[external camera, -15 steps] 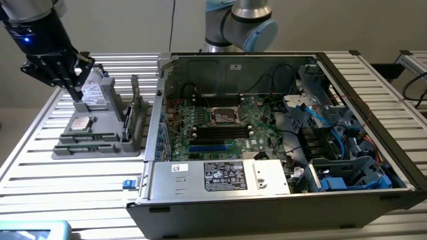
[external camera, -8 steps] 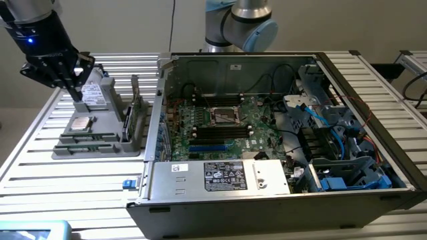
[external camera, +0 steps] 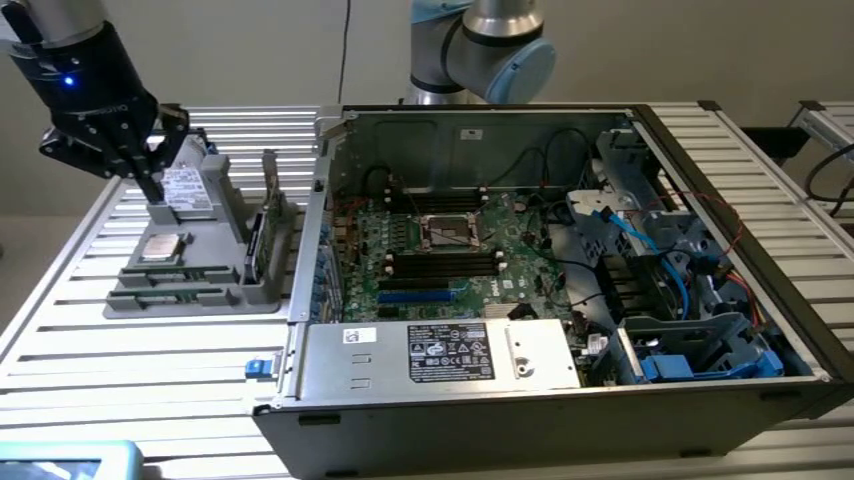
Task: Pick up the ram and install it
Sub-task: 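Pick up the ram and move it above insertion slot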
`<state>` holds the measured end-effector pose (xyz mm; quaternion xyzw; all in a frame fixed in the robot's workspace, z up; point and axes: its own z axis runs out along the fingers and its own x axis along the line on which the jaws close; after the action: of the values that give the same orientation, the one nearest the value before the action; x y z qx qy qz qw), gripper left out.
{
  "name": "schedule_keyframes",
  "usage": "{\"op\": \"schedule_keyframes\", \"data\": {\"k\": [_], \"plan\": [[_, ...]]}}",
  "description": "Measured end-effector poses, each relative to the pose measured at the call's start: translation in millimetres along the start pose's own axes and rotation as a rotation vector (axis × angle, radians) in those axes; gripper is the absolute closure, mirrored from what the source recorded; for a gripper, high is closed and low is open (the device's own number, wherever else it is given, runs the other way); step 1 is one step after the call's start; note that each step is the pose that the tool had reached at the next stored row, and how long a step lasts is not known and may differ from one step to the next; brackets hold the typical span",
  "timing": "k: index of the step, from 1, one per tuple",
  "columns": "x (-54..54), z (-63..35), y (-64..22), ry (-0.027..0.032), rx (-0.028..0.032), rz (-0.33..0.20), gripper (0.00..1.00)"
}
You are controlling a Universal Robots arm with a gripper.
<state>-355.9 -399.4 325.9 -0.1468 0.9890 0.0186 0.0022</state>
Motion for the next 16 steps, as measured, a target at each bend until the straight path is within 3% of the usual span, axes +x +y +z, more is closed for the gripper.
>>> {"op": "schedule_keyframes", "data": {"k": [16], "plan": [[0.0, 0.1, 0.0, 0.0055, -0.018, -0.291, 0.89]]}}
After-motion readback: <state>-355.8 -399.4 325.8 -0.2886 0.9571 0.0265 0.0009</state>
